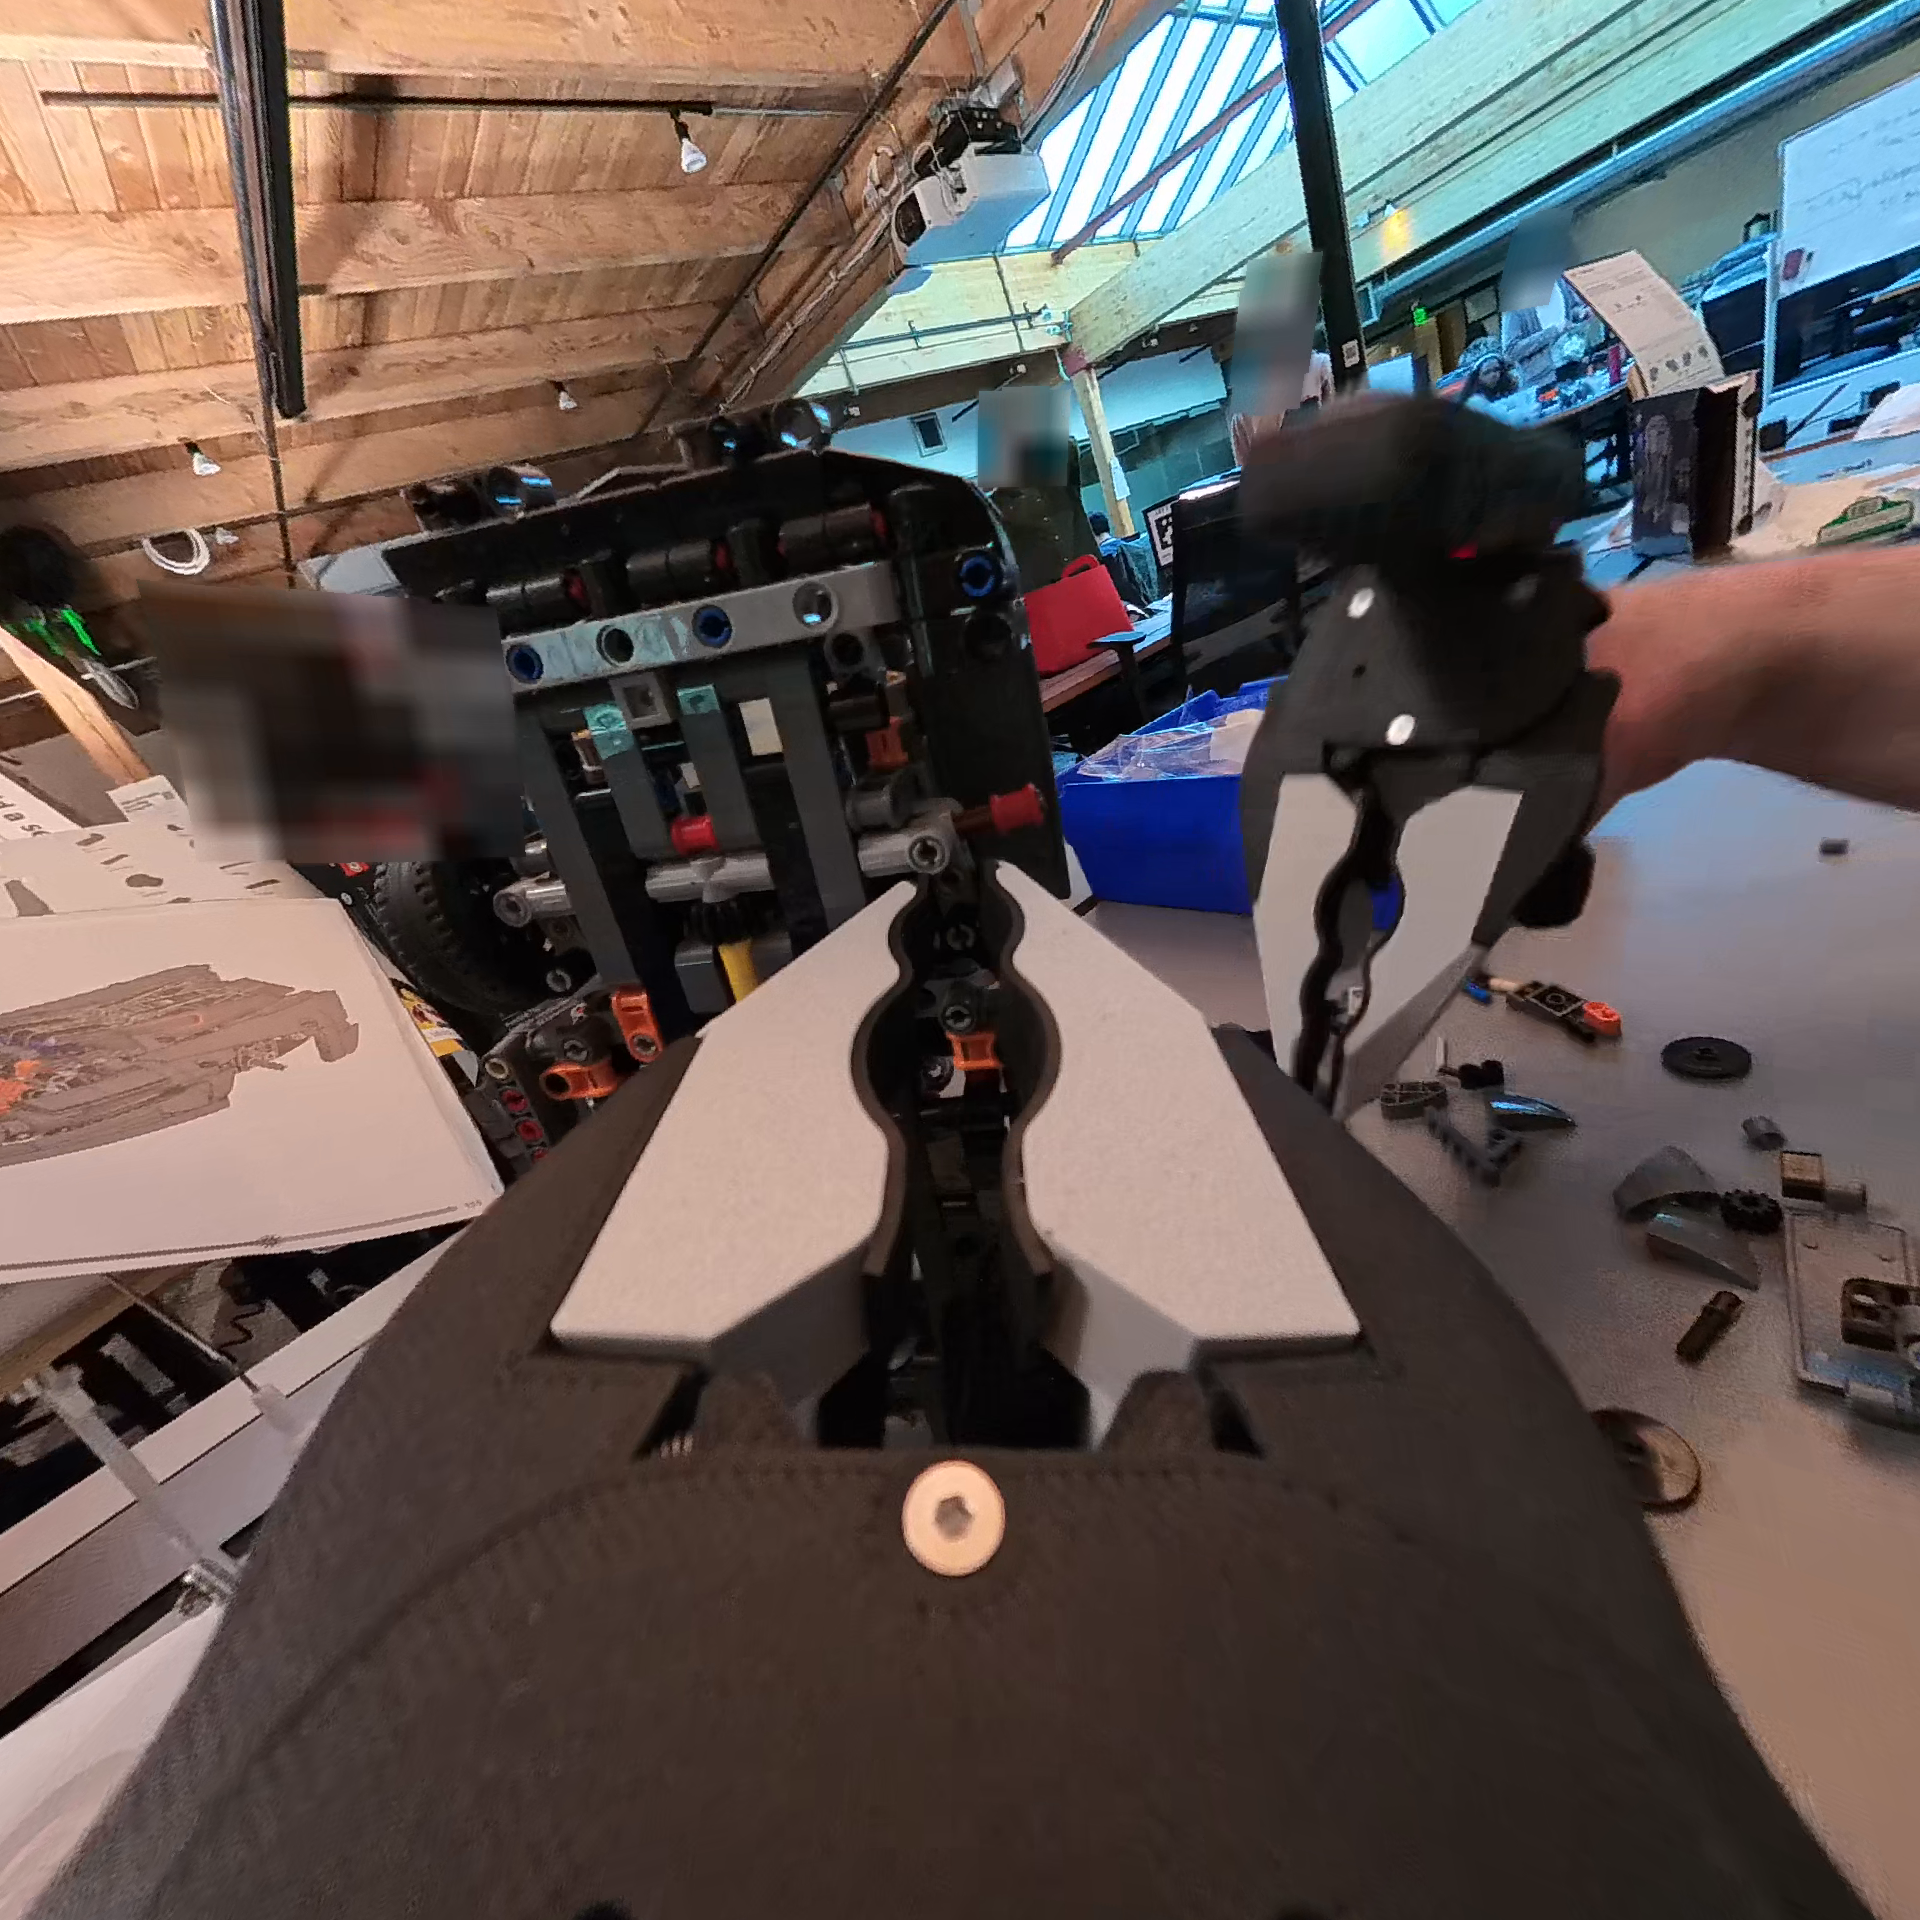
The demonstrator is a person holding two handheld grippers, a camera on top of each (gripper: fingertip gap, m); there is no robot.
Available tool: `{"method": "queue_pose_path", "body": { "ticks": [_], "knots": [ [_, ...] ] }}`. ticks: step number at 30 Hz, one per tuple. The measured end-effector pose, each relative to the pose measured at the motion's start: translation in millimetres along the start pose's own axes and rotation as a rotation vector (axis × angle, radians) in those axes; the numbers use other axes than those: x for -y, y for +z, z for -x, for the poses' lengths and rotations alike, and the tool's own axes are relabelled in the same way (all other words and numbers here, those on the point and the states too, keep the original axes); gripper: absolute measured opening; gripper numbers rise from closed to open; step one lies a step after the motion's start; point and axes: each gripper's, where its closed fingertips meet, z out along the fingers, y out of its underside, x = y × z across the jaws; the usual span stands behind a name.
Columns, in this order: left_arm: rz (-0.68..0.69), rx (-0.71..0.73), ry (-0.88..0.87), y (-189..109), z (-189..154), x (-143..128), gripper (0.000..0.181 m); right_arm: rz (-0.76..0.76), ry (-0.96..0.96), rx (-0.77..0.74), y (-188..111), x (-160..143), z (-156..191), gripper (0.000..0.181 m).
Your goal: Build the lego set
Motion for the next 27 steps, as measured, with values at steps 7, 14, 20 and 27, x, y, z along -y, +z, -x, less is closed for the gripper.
{"method": "queue_pose_path", "body": {
  "ticks": [7, 14, 20, 27],
  "knots": [
    [0.002, 0.014, 0.018, -0.7, 0.1, 0.3, 0.006, -0.272, 0.056, -0.22, -51.9, 87.6, 6.5, 0.005],
    [0.017, 0.023, 0.055, -0.2, -1.7, 0.1, 0.007, -0.216, 0.005, -0.44, -81.4, 128.4, 6.4, 0.005],
    [0.031, 0.041, 0.079, -1.4, -1.7, -1.2, 0.01, -0.145, 0.045, -0.556, -75.9, 135.6, -9.9, 0.005],
    [0.054, 0.05, 0.057, -6.4, 1.2, -2.5, 0.02, -0.081, 0.074, -0.574, -71.6, 139.1, -16.6, 0.005]
  ]
}}
